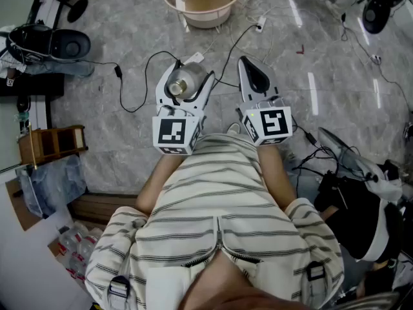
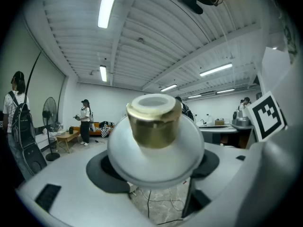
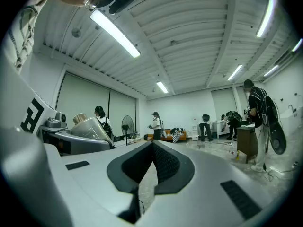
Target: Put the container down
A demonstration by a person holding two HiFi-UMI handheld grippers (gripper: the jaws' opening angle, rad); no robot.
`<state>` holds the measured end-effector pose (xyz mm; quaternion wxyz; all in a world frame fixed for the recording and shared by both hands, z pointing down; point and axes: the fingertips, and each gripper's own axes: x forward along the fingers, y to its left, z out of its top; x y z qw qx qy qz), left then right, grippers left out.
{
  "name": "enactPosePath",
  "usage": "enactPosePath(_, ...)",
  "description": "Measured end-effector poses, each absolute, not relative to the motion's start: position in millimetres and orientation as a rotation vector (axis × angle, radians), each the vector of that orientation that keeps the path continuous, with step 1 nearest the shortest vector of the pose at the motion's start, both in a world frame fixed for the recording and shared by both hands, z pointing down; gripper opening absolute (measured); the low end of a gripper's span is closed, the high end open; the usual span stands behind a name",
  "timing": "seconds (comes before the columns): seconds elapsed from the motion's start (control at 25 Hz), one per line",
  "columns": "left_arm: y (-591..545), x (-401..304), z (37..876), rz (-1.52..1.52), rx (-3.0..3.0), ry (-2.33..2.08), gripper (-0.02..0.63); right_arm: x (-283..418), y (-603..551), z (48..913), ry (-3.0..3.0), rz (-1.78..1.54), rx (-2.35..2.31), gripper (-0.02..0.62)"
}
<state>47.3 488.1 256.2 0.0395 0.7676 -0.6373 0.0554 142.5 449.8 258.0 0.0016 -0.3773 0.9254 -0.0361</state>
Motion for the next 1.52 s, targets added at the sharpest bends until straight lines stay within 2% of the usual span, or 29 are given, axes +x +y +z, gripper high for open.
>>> enactPosePath(0.76, 476, 98, 278, 0.207, 2.259, -2.013, 0.333, 188, 429, 274, 2.917, -0.179, -1.034, 0.008)
enactPosePath(1.16, 430, 82, 305, 0.212, 2.268, -1.937, 0.333, 179, 392, 296, 2.925, -0.22, -1.113, 0.008)
enactPosePath(1.52, 315, 28, 308, 0.175, 2.263, -1.906, 0.333, 131, 281, 294, 2.927, -0.211, -1.157, 0.008)
